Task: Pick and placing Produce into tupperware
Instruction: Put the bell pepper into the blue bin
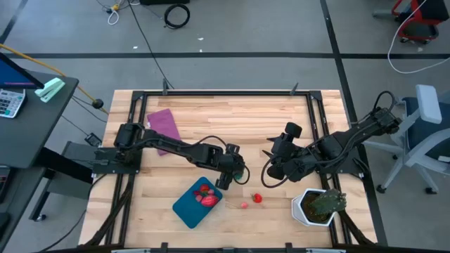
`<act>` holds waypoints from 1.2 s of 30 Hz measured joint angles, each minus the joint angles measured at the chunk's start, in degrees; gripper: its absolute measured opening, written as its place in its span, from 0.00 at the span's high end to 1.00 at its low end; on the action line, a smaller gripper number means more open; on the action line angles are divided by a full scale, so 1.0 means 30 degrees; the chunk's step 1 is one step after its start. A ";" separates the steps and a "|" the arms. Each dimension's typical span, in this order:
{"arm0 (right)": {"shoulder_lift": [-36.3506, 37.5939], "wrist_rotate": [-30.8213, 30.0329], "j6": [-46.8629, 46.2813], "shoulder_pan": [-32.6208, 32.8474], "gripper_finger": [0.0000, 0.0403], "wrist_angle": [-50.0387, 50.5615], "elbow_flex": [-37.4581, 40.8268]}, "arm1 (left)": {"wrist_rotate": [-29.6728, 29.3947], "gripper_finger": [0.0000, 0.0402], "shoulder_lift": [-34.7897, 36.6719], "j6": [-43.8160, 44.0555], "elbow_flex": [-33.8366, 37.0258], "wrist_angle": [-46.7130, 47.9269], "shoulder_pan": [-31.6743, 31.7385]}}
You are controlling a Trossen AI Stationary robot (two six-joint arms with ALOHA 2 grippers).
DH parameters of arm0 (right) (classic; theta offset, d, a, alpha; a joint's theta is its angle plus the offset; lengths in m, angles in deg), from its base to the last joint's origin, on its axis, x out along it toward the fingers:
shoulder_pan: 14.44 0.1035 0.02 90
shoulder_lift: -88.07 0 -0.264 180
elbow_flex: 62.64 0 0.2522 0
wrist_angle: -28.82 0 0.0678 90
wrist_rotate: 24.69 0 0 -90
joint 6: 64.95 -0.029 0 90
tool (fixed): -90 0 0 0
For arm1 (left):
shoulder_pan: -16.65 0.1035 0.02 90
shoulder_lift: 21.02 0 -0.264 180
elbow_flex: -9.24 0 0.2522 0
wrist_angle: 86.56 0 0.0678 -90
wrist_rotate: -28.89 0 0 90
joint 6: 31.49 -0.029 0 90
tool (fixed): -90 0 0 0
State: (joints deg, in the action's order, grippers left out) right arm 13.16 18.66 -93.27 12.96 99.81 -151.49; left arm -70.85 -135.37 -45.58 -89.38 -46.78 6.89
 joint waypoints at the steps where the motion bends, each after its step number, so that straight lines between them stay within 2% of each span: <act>1: 0.0000 0.0000 0.0000 0.0000 0.48 -0.0007 0.0000 | 0.0400 0.35 0.0000 0.0000 0.0003 -0.0115 0.0000; 5: 0.0000 -0.0003 0.0000 0.0000 0.48 -0.0004 0.0000 | 0.1202 0.35 0.0000 0.0000 0.0000 -0.0888 -0.0007; 14: 0.0000 -0.0021 0.0000 0.0000 0.48 -0.0006 0.0000 | 0.1443 0.35 -0.0931 0.0015 -0.0022 -0.1429 0.0007; 18: 0.0000 -0.0016 0.0000 0.0000 0.48 0.0050 0.0000 | 0.0720 0.35 -0.1362 -0.0983 0.0022 -0.1127 0.0008; 23: 0.0000 -0.0009 0.0000 0.0000 0.48 0.0153 0.0000 | 0.0357 0.35 -0.1319 -0.0526 0.0000 -0.1216 0.0307; 28: 0.0000 -0.0019 0.0000 0.0000 0.48 0.0139 0.0000 | 0.1845 0.35 -0.1660 -0.0222 -0.0007 -0.1380 0.0472; 36: 0.0000 -0.0011 0.0117 0.0000 0.48 0.0148 0.0000 | 0.1917 0.35 -0.2264 -0.0211 -0.0022 -0.1704 0.0539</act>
State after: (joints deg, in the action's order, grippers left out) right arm 13.16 18.62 -92.92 12.96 100.26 -151.49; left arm -65.10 -142.16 -46.21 -89.44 -51.89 8.51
